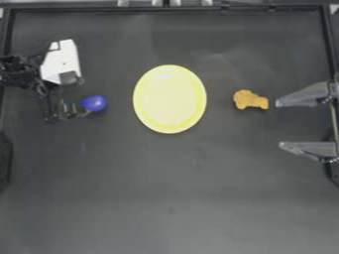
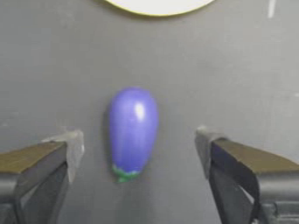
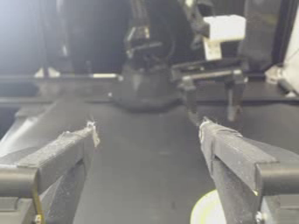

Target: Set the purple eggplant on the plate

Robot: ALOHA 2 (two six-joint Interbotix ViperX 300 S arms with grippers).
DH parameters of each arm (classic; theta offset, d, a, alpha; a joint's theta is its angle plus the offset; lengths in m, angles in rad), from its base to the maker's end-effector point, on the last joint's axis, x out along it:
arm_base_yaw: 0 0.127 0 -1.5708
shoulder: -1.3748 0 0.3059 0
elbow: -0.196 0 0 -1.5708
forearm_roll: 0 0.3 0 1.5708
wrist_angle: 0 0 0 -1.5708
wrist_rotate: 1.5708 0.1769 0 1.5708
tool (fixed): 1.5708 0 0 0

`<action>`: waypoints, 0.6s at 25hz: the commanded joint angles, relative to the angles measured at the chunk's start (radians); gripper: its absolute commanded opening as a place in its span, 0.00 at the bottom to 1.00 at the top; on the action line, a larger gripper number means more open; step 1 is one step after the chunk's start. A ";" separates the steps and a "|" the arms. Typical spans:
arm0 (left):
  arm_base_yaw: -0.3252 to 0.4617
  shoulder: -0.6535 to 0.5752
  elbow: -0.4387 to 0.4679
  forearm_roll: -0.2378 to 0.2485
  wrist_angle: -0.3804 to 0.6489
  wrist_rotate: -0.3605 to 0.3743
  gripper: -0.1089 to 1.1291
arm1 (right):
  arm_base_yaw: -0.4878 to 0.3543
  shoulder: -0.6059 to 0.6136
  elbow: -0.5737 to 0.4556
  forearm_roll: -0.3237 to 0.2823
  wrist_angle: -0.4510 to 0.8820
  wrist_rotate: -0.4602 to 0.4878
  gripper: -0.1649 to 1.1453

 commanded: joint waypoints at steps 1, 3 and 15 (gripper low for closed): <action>0.011 0.055 -0.041 -0.015 0.002 0.077 0.92 | -0.002 0.003 -0.009 0.003 -0.009 0.002 0.88; 0.011 0.083 -0.044 -0.014 0.002 0.077 0.92 | -0.002 0.003 -0.008 0.003 -0.008 0.002 0.88; 0.011 0.161 -0.049 -0.017 -0.041 0.087 0.92 | -0.002 0.003 0.000 0.003 -0.012 0.003 0.88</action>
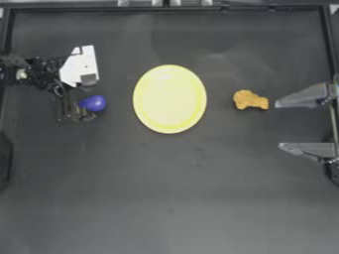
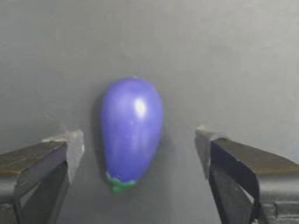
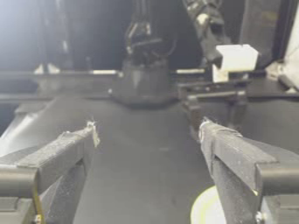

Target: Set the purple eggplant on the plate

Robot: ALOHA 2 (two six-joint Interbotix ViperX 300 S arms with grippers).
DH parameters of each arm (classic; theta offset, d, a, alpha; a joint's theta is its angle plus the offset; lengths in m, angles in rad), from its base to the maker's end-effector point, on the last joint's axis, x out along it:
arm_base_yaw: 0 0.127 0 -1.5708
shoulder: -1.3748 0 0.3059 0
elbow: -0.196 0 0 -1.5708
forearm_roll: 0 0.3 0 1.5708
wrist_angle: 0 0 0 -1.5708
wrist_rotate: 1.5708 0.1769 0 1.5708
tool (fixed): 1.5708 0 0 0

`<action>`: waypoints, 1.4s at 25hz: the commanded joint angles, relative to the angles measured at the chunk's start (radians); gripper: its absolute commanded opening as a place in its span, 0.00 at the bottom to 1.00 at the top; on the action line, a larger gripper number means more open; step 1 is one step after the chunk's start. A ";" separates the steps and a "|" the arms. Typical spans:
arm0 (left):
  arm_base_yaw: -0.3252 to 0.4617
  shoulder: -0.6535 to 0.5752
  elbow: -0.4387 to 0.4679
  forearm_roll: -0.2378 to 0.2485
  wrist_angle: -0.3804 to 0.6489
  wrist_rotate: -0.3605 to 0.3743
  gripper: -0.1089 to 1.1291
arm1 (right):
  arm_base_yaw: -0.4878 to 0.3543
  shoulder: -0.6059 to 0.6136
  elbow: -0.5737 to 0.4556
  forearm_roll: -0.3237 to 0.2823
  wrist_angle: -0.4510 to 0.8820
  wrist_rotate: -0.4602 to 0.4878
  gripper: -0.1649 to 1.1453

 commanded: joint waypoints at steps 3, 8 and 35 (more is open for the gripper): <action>0.002 0.018 -0.026 -0.006 -0.023 0.083 0.92 | -0.002 0.003 -0.009 0.003 -0.009 0.002 0.88; -0.003 0.046 -0.032 -0.006 -0.037 0.084 0.92 | -0.002 0.003 -0.008 0.003 -0.009 0.005 0.88; -0.009 0.106 -0.083 0.002 -0.011 0.084 0.40 | -0.002 -0.044 0.008 0.003 0.003 0.002 0.88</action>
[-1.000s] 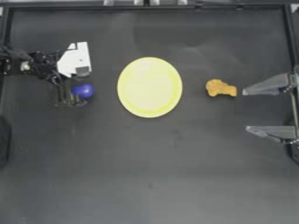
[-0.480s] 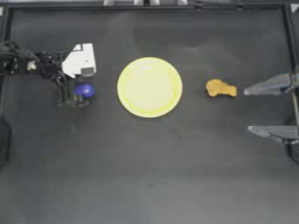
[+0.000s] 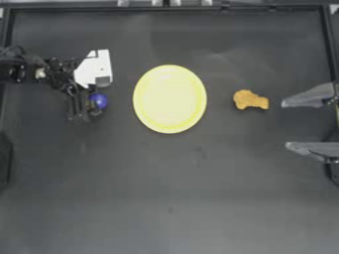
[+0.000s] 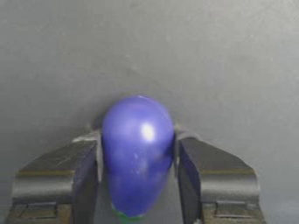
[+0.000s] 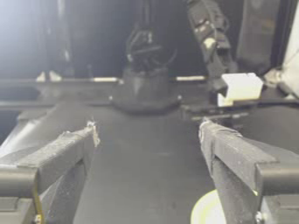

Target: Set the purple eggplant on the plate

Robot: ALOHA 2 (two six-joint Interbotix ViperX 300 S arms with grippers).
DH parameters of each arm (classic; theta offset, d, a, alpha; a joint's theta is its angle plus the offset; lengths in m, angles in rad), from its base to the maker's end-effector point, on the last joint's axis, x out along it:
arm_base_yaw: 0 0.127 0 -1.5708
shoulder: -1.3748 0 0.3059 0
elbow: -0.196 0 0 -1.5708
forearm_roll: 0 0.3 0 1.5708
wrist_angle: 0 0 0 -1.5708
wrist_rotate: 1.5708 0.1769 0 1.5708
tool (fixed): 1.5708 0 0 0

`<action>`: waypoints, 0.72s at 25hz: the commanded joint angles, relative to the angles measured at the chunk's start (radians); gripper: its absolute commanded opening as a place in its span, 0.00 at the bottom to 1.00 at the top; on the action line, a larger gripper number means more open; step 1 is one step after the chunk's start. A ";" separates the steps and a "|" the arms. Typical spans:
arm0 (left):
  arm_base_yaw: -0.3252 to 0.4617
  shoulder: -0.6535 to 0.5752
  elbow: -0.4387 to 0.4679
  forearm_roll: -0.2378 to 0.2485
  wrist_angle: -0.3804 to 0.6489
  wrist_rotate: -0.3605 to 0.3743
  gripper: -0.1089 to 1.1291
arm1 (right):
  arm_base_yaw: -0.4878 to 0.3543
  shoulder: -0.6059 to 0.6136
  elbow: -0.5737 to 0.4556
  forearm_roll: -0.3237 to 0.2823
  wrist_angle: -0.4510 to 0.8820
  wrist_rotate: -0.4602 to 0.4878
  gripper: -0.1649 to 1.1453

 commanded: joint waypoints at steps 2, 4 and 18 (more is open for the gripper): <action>-0.009 -0.051 -0.043 -0.002 0.023 0.061 0.43 | -0.002 0.009 -0.017 0.003 -0.003 -0.002 0.88; -0.025 -0.067 -0.077 -0.002 0.046 0.061 0.43 | -0.002 0.009 -0.017 0.003 -0.003 -0.002 0.88; -0.098 0.043 -0.399 0.000 0.170 0.097 0.44 | -0.002 0.038 -0.021 0.009 0.006 0.002 0.88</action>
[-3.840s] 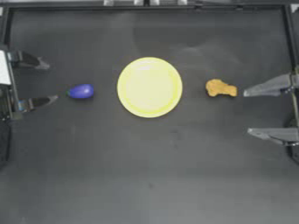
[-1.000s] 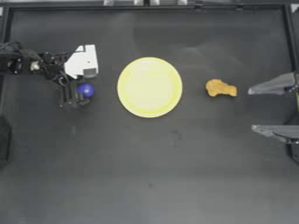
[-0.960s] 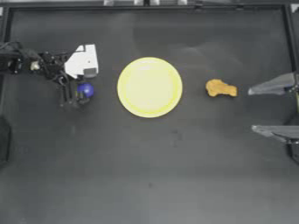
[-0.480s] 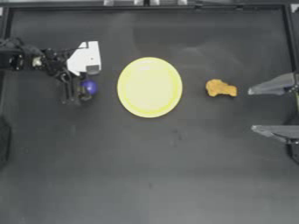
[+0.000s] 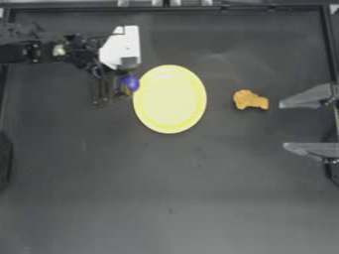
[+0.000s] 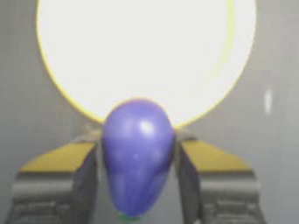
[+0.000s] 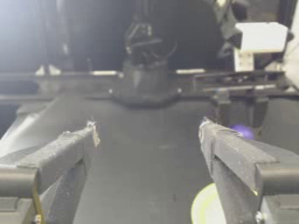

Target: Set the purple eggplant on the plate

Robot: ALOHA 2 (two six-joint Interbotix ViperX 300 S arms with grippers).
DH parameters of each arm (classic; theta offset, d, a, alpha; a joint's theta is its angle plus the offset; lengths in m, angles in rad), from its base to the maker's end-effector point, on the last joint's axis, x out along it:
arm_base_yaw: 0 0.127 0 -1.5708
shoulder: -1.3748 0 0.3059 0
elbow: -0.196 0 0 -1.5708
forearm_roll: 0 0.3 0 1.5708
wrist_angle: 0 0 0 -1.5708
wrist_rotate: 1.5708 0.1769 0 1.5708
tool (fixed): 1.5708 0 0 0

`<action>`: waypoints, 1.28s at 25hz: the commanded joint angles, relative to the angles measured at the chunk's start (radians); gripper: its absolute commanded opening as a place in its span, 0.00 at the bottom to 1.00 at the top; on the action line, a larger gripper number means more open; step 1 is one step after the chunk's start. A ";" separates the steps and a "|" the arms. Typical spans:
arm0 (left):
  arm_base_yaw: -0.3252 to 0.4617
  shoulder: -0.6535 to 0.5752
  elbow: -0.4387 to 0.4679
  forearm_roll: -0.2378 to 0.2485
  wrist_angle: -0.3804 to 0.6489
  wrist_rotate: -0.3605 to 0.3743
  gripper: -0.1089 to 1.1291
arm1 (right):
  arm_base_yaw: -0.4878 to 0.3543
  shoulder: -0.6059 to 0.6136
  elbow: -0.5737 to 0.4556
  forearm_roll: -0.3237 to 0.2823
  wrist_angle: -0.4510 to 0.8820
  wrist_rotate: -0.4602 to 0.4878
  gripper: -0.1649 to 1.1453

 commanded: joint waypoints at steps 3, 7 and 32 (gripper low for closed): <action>-0.021 0.086 -0.153 -0.002 0.023 0.097 0.44 | -0.002 0.025 -0.023 0.003 -0.008 0.002 0.88; -0.037 0.170 -0.232 -0.005 0.037 0.120 0.44 | -0.002 0.025 -0.021 0.003 -0.008 0.003 0.88; -0.069 0.353 -0.376 -0.009 0.087 0.127 0.47 | -0.002 0.025 -0.017 0.008 -0.009 0.003 0.88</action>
